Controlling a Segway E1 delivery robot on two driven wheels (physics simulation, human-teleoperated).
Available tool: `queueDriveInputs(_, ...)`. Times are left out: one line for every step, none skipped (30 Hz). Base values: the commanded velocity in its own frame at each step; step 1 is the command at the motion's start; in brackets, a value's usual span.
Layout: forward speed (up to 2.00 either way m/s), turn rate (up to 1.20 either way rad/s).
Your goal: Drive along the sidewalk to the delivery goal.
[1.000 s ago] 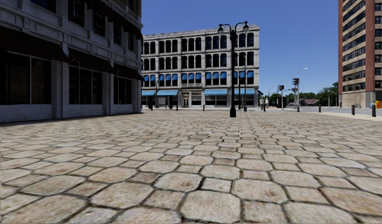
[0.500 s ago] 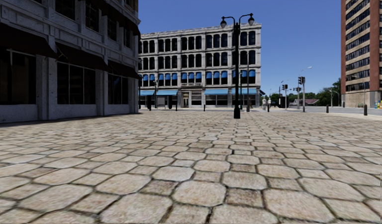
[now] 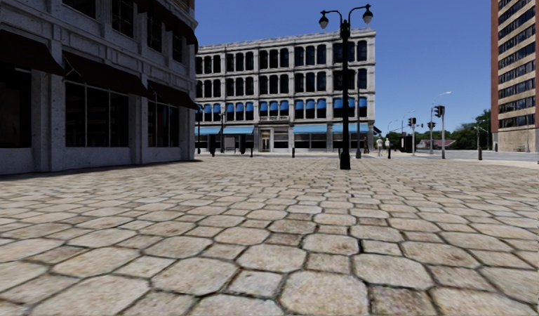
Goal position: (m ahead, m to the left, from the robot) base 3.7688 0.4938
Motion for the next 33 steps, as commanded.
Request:
queueDriveInputs(2.0, 0.26)
queueDriveInputs(2.0, 0.26)
queueDriveInputs(2.0, 0.27)
queueDriveInputs(2.0, 0.27)
queueDriveInputs(2.0, 0.28)
queueDriveInputs(2.0, 0.28)
queueDriveInputs(2.0, 0.3)
queueDriveInputs(2.0, 0.32)
queueDriveInputs(2.0, 0.32)
queueDriveInputs(2.0, 0.33)
queueDriveInputs(2.0, 0.33)
queueDriveInputs(2.0, 0.33)
queueDriveInputs(2.0, 0.33)
queueDriveInputs(2.0, 0.33)
queueDriveInputs(2.0, 0.33)
queueDriveInputs(2.0, 0.33)
queueDriveInputs(2.0, 0.35)
queueDriveInputs(2.0, 0.35)
queueDriveInputs(2.0, 0.38)
queueDriveInputs(2.0, 0.38)
queueDriveInputs(2.0, 0.38)
queueDriveInputs(2.0, 0.38)
queueDriveInputs(2.0, 0.38)
queueDriveInputs(2.0, 0.38)
queueDriveInputs(2.0, 0.38)
queueDriveInputs(2.0, 0.38)
queueDriveInputs(2.0, 0.38)
queueDriveInputs(1.99, 0.38)
queueDriveInputs(1.99, 0.38)
queueDriveInputs(1.76, 0.38)
queueDriveInputs(1.6, 0.38)
queueDriveInputs(1.53, 0.38)
queueDriveInputs(1.53, 0.38)
